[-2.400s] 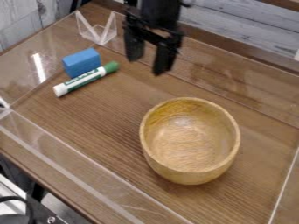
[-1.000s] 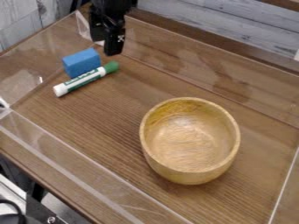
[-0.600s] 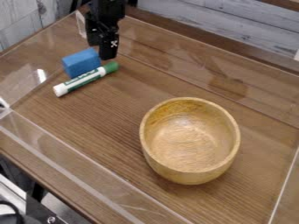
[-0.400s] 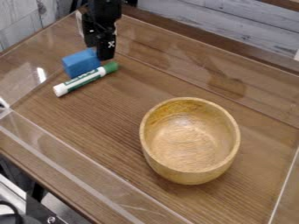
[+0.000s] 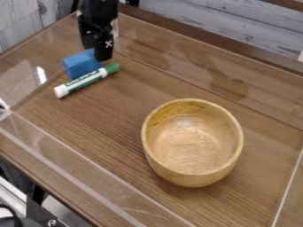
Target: Put the blue block in the brown bowl
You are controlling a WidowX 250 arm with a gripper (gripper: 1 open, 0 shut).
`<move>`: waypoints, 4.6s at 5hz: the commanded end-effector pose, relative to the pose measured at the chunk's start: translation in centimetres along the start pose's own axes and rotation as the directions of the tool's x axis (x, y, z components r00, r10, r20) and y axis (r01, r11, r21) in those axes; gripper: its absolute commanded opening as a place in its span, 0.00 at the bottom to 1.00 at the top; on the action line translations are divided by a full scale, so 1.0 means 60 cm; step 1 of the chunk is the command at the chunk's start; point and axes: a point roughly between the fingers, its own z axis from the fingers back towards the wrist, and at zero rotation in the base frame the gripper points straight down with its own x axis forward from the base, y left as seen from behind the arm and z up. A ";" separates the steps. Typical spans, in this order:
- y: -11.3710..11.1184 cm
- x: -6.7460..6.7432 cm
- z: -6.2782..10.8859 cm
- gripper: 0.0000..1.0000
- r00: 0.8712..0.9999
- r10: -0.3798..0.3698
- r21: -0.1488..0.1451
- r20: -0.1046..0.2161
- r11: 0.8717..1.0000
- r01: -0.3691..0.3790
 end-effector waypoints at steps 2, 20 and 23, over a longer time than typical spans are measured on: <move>0.018 -0.007 0.030 1.00 0.997 0.054 0.022 0.050 0.998 -0.055; -0.012 -0.014 -0.055 1.00 0.989 -0.101 -0.020 0.105 0.994 0.104; -0.036 -0.024 -0.058 1.00 0.981 -0.154 -0.032 0.118 0.987 0.159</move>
